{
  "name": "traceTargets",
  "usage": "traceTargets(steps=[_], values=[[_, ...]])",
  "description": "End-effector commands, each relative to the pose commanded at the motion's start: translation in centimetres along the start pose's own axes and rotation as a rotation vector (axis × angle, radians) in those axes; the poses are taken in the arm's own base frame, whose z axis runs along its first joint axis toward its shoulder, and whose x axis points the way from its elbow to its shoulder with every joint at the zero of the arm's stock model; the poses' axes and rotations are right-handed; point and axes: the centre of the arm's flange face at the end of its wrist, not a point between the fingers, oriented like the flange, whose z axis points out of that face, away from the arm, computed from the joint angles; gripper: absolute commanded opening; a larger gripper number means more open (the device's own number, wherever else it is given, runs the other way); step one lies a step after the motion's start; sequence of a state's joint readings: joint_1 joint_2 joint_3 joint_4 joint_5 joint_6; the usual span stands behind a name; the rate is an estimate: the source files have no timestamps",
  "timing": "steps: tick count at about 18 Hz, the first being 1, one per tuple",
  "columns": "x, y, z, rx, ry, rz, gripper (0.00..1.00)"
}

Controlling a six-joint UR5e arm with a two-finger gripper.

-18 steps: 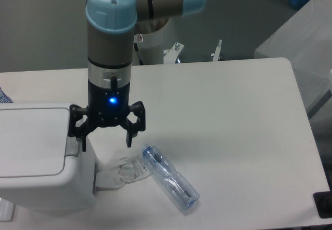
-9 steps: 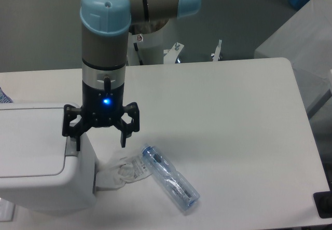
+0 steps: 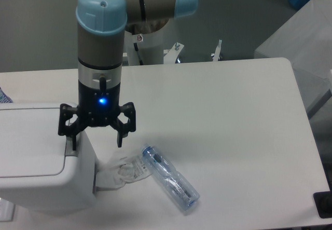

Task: Open the trash can
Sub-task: 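Push the gripper against the lid to flip it open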

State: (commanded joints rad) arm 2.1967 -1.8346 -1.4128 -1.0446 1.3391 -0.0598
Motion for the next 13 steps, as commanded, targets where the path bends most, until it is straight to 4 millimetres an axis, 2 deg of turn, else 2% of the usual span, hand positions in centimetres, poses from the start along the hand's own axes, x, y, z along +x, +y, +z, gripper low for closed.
traceTargets(steps=[13], values=[[-0.08, 0.01, 0.26, -0.003, -0.002, 0.004, 1.0]])
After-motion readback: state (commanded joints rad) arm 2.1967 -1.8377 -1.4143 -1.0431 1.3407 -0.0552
